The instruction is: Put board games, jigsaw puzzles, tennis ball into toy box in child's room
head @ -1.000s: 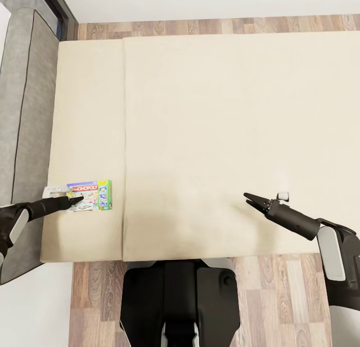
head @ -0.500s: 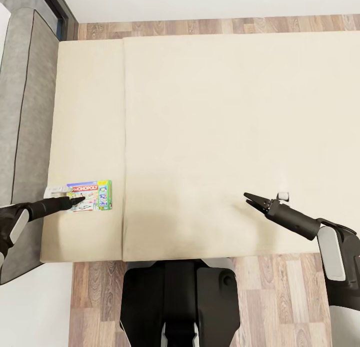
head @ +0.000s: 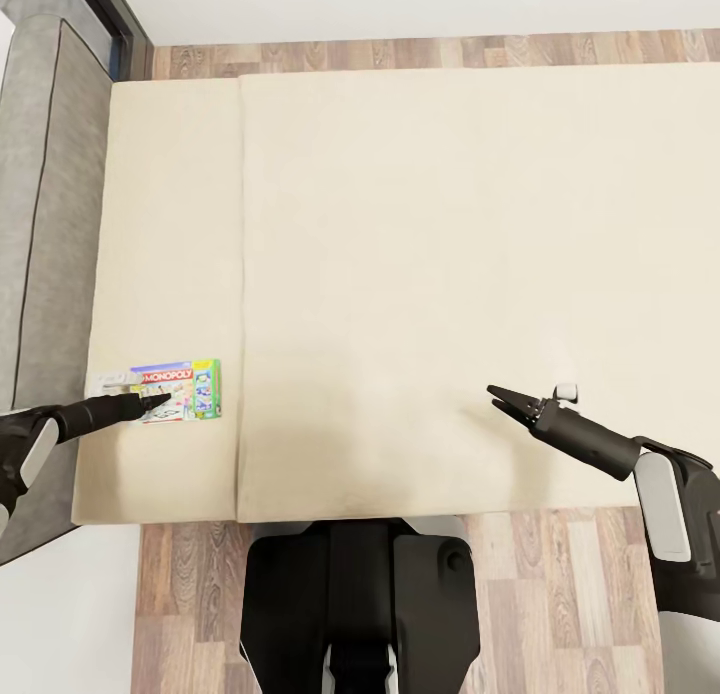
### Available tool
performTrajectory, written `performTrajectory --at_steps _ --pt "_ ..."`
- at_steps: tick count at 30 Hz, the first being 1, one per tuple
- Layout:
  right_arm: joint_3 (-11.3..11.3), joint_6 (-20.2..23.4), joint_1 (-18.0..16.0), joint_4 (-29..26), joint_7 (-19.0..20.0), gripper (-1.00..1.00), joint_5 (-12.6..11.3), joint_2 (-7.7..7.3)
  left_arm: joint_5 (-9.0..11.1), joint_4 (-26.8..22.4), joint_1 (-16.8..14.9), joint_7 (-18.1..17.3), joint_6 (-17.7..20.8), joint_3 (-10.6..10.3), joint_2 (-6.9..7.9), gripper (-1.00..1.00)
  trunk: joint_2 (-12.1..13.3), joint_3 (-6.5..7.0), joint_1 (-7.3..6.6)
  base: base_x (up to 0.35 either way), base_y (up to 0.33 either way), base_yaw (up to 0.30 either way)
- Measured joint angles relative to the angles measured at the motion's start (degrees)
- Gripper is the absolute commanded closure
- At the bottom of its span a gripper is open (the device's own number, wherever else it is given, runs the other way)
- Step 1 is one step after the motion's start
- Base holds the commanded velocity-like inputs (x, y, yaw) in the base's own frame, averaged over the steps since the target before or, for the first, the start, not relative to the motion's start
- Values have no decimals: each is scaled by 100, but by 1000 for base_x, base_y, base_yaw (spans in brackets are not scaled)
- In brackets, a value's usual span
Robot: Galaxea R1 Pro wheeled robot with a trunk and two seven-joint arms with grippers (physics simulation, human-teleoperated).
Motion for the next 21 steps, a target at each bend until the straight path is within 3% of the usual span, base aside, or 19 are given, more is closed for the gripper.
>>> performTrajectory --at_steps 21 --pt "-3 0 0 23 9 -100 0 -4 -5 -1 -1 10 2 0 -8 -100 0 0 0 0 -3 0"
